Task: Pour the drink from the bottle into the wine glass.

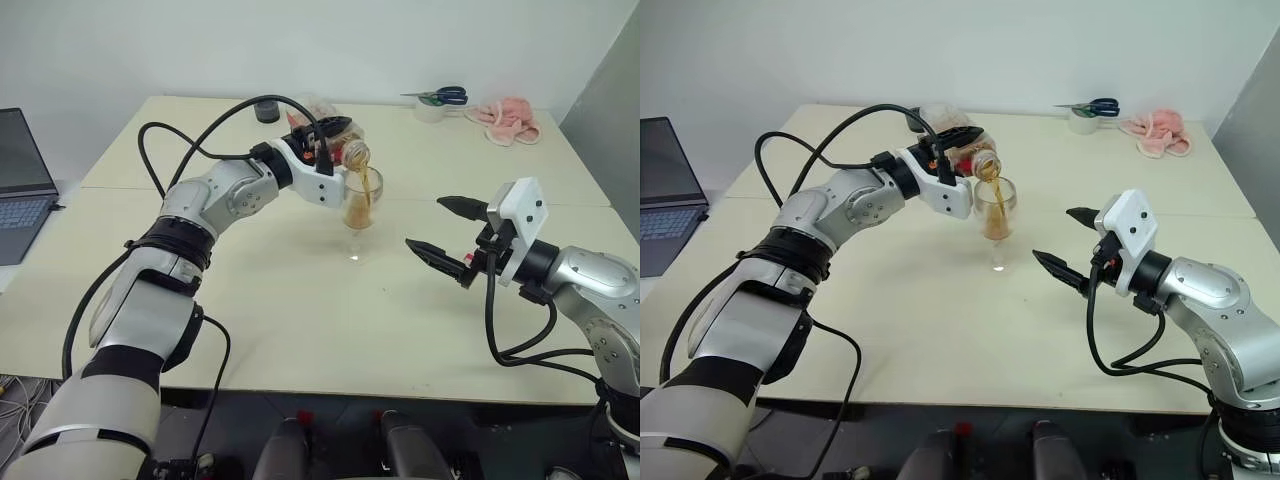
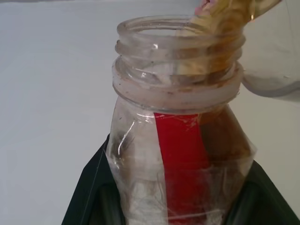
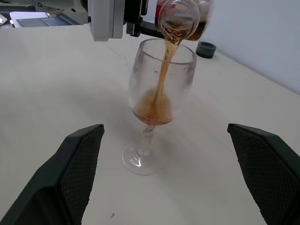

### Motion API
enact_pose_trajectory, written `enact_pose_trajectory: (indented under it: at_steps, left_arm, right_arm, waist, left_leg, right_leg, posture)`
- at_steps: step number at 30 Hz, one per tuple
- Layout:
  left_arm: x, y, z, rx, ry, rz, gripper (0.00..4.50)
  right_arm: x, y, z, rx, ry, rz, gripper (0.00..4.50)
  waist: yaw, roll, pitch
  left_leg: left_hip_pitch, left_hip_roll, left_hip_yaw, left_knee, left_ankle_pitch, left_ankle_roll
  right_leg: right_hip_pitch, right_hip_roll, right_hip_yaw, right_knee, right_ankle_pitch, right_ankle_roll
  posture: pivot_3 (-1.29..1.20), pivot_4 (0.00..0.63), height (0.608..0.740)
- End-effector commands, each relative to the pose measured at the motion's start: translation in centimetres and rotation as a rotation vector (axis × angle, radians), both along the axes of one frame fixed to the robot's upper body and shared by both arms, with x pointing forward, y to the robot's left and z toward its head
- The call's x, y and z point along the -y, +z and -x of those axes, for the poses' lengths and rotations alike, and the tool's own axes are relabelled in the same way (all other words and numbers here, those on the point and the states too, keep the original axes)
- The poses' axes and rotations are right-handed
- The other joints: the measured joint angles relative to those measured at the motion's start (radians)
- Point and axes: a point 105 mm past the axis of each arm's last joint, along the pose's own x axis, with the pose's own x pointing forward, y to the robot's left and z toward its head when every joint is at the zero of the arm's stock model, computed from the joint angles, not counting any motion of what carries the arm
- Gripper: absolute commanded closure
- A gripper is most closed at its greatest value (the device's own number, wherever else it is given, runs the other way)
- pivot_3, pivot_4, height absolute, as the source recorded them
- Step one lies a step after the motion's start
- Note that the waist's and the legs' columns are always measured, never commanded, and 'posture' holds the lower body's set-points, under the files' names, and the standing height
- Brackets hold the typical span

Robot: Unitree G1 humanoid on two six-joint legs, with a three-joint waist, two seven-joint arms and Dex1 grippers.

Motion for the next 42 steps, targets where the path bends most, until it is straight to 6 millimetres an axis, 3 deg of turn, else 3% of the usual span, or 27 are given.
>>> enact_pose_trajectory:
  at_steps: [1, 36, 42]
  left_arm:
    - [0.3, 2.5, 0.5, 0.075, -0.024, 0.019, 2.68]
    - [-0.2, 2.8, -0.1, 0.084, 0.009, 0.025, 2.68]
    - [-0.4, 2.7, -0.8, -0.182, 0.000, 0.330, 2.68]
  right_arm:
    - [-0.2, 1.5, 0.5, 0.061, 0.010, -0.001, 0.00]
    - [-0.3, 1.1, 0.5, 0.049, 0.013, 0.016, 0.00]
    - [-0.8, 2.1, 0.3, 0.086, 0.025, 0.017, 0.00]
  waist:
    - [0.000, 0.000, 0.000]
    - [0.000, 0.000, 0.000]
    - [0.000, 0.000, 0.000]
  left_leg:
    - [0.000, 0.000, 0.000, 0.000, 0.000, 0.000]
    - [0.000, 0.000, 0.000, 0.000, 0.000, 0.000]
    - [0.000, 0.000, 0.000, 0.001, 0.000, 0.000]
  right_leg:
    - [0.000, 0.000, 0.000, 0.000, 0.000, 0.000]
    - [0.000, 0.000, 0.000, 0.001, 0.000, 0.000]
    - [0.000, 0.000, 0.000, 0.001, 0.000, 0.000]
  posture:
    - [0.00, 0.150, 0.740]
    - [0.00, 0.150, 0.740]
    - [0.00, 0.150, 0.740]
